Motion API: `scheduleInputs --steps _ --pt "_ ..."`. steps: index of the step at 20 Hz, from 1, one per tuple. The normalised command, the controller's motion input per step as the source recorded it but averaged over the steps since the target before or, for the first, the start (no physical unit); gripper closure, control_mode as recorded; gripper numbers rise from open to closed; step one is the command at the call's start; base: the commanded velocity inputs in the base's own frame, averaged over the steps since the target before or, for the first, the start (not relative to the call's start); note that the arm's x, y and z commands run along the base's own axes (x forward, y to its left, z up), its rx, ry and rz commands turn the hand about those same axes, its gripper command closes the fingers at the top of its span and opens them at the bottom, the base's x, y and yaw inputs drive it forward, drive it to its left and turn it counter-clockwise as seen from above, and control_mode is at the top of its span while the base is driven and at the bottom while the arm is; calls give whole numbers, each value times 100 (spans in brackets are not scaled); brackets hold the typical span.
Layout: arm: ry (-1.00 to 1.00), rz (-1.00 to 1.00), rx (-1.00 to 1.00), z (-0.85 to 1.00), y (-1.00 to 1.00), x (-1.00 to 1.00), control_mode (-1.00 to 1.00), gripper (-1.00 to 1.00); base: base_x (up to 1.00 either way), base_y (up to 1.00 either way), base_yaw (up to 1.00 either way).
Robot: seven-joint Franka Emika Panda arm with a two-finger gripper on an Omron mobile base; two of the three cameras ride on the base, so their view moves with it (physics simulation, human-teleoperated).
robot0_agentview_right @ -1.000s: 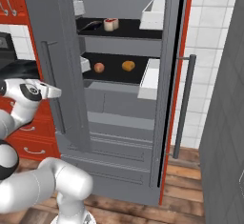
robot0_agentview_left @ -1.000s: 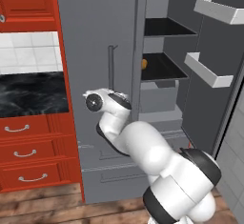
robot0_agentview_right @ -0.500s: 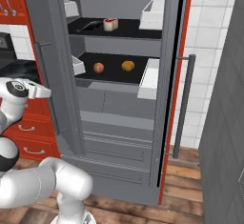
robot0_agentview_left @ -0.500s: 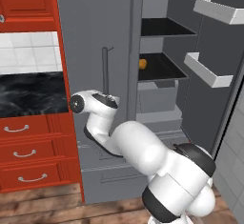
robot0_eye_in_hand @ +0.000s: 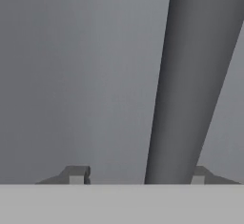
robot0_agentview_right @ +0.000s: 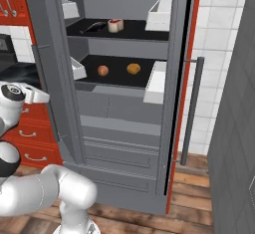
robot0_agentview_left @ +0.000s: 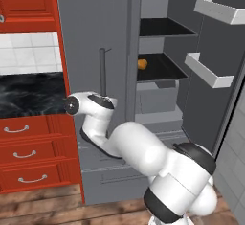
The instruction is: Gather the onion and potato from the fridge and place them on a tray on the dining counter. Then gather the steak and fish from the fridge and place them on the other tray.
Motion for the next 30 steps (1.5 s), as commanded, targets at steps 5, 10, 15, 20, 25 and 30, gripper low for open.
scheduleInputs --steps 5,10,15,20,25,30 --pt "-22 1 0 -12 0 -46 -100 -100 0 0 0" --pt "-12 0 0 4 0 -63 -100 -100 0 0 0" --pt "-2 2 1 4 -37 -82 -100 -100 0 0 0" --pt "-1 1 18 0 -58 -21 -100 -100 0 0 0" --pt "-1 10 27 9 -60 -39 -100 -100 0 0 0" --pt "0 26 28 5 -50 -25 -100 -100 0 0 0"
